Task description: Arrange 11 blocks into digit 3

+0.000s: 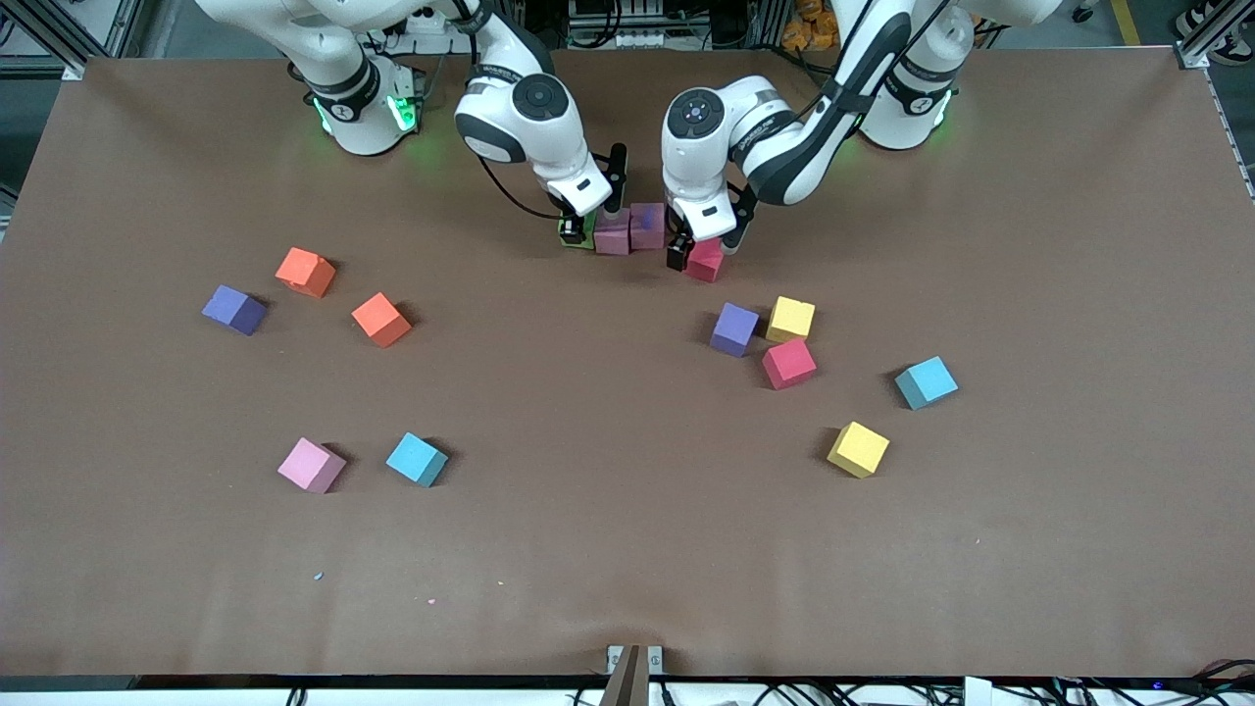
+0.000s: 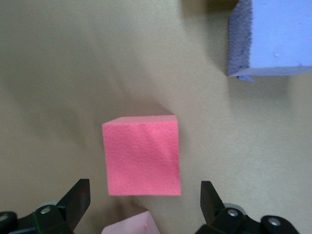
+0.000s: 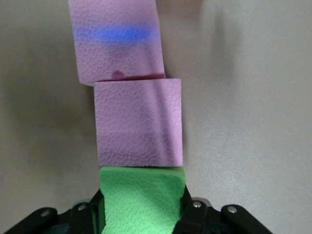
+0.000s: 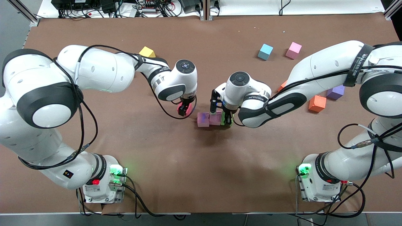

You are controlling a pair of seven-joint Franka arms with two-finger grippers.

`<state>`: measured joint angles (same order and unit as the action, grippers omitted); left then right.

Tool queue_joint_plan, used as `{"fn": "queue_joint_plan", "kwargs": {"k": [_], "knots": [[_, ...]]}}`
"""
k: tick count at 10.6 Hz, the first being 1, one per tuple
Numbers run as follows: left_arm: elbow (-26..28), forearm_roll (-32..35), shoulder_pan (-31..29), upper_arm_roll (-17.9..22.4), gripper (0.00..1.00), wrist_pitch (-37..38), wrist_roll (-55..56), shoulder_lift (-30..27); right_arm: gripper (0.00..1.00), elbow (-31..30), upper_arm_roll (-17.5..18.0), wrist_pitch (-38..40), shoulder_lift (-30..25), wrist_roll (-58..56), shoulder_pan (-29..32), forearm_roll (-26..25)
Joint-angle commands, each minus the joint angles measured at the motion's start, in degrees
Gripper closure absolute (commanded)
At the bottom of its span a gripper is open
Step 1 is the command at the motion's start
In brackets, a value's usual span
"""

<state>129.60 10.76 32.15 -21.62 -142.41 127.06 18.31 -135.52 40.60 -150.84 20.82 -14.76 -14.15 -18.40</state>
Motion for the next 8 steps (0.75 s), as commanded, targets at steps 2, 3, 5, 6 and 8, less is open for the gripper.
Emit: {"fn": "queue_joint_plan", "kwargs": {"k": [2, 3, 5, 6, 8], "knots": [[1.18, -1.71, -1.91, -0.18, 0.00, -0.94, -1.90, -0.47, 0.55, 1.83, -2.10, -0.07, 2.21, 1.92, -2.29, -2.96], [1.18, -1.71, -2.00, -0.18, 0.00, -0.94, -1.81, 0.14, 0.55, 2.18, -2.45, -0.07, 2.47, 1.92, -2.38, -3.74], [1.09, -1.71, -2.00, -0.18, 0.00, -1.46, -1.46, 1.11, 0.51, 2.27, -2.81, -0.07, 2.65, 1.92, -2.64, -4.19], [1.09, -1.79, -2.00, -0.18, 0.00, -2.16, -1.29, 1.98, 0.47, 2.36, -2.81, -0.07, 2.74, 1.92, -2.73, -4.28], [1.00, -1.71, -2.00, 0.00, 0.00, -3.48, -1.29, 3.13, 0.28, 2.80, -2.98, 0.11, 2.65, 1.92, -2.64, -4.72]]}}
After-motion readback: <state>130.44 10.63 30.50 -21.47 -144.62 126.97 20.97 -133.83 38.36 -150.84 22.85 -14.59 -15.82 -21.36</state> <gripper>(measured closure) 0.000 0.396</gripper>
